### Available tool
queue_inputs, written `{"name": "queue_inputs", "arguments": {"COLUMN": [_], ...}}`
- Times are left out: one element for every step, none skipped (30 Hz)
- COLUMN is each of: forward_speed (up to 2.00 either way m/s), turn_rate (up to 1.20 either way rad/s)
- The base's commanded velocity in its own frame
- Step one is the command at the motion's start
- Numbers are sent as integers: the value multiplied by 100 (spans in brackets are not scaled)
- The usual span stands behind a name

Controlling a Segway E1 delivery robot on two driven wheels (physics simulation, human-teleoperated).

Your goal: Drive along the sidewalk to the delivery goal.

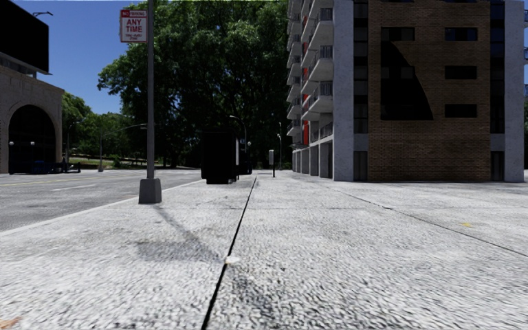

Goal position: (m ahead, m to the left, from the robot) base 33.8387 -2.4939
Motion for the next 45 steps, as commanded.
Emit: {"name": "queue_inputs", "arguments": {"forward_speed": [200,200,200,200,200,200,200,200,200,200,200,200,200,200,200,200,200,200,200,200,200,200,200,200,200,200,200,200,200,200,200,200,200,200,200,200,200,200,200,200,200,200,200,200,200], "turn_rate": [0,0,0,0,0,0,0,0,0,0,0,0,0,0,0,0,0,0,0,0,0,0,0,-1,-6,-6,-9,-10,-10,-13,-16,-19,-19,-22,-22,-22,-22,-23,-23,-23,-23,-23,-23,-23,-23]}}
